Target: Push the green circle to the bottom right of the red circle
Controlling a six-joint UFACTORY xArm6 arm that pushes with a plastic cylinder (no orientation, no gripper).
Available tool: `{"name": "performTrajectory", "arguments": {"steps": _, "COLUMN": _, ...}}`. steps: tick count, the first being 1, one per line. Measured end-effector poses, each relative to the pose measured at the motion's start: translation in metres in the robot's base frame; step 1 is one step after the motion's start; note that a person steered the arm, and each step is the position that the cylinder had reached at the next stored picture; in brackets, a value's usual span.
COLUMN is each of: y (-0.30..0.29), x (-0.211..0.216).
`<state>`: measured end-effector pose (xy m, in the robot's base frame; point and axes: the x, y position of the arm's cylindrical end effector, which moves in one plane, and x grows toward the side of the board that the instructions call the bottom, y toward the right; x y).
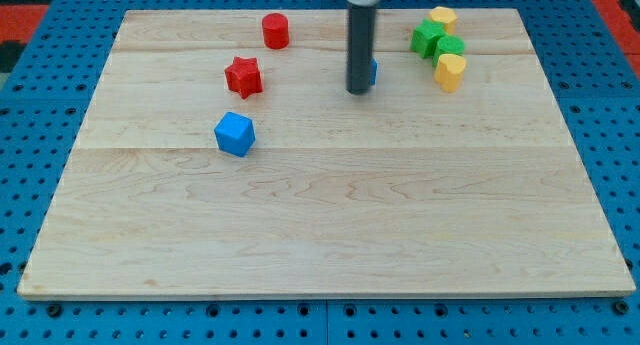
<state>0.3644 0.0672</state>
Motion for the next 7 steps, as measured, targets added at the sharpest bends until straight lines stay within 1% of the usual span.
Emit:
{"name": "performTrajectory", "arguments": {"steps": 1, "y": 0.005, "x": 0.002}}
{"name": "performTrajectory", "arguments": {"steps": 2, "y": 0.069, "x": 0.010}}
{"name": "performTrajectory", "arguments": {"steps": 3, "y": 0.173, "x": -0.019}}
{"name": "performTrajectory", "arguments": {"steps": 4, "y": 0.174, "x": -0.077}}
{"name": "performTrajectory", "arguments": {"steps": 5, "y": 0.136, "x": -0.078}}
{"name": "performTrajectory", "arguments": {"steps": 6, "y": 0.087, "x": -0.064}}
{"name": "performTrajectory", "arguments": {"steps": 7, "y": 0.084, "x": -0.044}}
